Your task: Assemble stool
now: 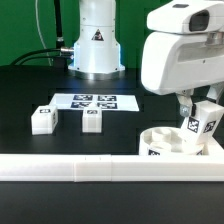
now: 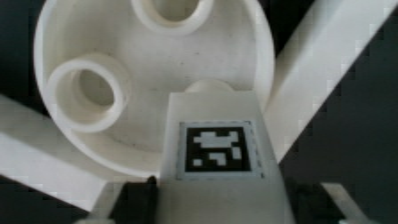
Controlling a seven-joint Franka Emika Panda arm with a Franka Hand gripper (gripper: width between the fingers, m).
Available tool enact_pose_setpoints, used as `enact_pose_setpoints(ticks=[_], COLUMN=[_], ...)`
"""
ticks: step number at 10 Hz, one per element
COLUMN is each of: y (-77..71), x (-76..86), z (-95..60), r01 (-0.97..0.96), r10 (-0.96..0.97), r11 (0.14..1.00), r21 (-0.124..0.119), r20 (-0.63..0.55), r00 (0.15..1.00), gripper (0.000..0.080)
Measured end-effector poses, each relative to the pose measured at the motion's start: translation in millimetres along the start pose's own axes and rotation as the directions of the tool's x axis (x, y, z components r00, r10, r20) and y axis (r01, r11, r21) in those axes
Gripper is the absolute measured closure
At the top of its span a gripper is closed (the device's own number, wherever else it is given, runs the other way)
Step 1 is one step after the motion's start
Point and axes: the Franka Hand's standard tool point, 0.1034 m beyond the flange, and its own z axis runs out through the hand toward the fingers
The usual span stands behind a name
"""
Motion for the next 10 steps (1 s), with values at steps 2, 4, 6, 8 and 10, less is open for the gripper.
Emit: enact_pose_setpoints(ticks=[2, 4, 6, 8, 10], y=[0.2, 1.7, 2.0, -0.4, 0.7], x=[0.0, 0.8, -0.8, -1.7, -2.0], z=[0.8, 1.2, 1.6, 2.3, 2.4], r01=[-0.237, -0.495, -0.709, -0.819, -0.891], r10=[0.237, 0.495, 0.711, 0.820, 0.892], r11=[0.971, 0.869, 0.704, 0.572, 0.452], r21=[0.001, 0.007, 0.040, 0.034, 0.047], r20=[-0.015, -0.030, -0.035, -0.029, -0.015], r00=[0.971, 0.868, 0.703, 0.572, 0.452], gripper=[0.0462, 0.0462, 0.0462, 0.0462, 0.0462])
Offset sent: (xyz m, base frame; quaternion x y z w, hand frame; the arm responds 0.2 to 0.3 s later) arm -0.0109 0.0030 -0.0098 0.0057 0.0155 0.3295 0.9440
